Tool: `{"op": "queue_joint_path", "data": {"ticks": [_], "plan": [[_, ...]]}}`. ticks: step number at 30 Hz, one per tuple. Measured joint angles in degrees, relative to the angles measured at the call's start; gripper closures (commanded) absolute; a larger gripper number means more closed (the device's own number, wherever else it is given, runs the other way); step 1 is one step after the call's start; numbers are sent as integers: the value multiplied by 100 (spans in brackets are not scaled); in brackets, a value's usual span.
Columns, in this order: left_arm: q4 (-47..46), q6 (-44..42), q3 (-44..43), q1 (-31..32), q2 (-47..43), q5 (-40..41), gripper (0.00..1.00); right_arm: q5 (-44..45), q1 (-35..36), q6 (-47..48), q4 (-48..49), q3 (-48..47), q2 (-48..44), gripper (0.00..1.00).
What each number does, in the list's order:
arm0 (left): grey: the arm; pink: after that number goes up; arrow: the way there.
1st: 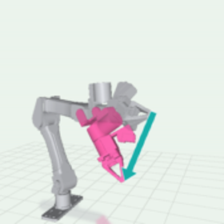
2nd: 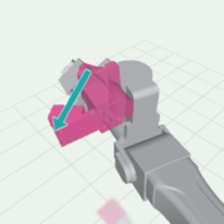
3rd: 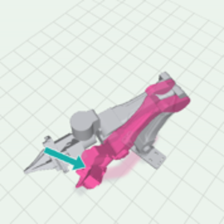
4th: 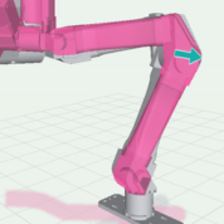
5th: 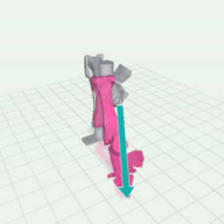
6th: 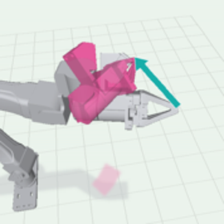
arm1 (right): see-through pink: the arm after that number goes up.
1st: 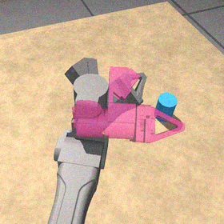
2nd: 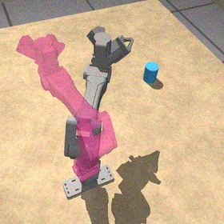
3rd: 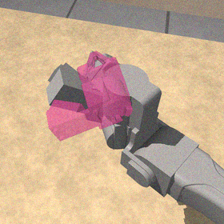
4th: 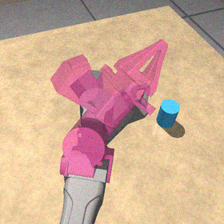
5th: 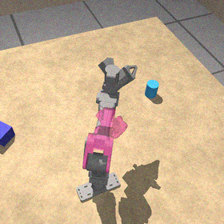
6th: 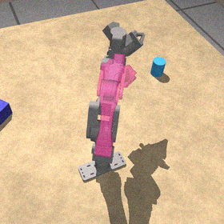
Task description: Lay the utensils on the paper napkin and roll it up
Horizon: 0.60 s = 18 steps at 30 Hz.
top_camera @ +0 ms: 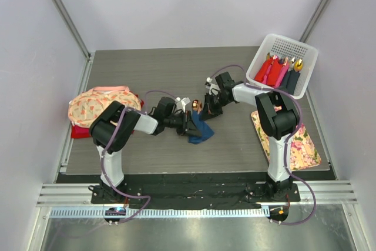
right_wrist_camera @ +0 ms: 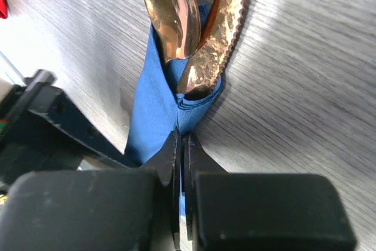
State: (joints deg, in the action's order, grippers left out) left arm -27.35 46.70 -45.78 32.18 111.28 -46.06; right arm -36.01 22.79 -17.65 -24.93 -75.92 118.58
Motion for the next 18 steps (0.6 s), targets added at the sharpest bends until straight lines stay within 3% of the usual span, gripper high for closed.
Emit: {"op": "queue_joint_path", "data": {"ticks": [5, 18], "plan": [[37, 79, 28, -2, -269, 90, 72, 44, 24, 103, -39, -39, 9, 99], [804, -365, 13, 92, -345, 101, 94, 85, 44, 103, -157, -140, 55, 99]]}}
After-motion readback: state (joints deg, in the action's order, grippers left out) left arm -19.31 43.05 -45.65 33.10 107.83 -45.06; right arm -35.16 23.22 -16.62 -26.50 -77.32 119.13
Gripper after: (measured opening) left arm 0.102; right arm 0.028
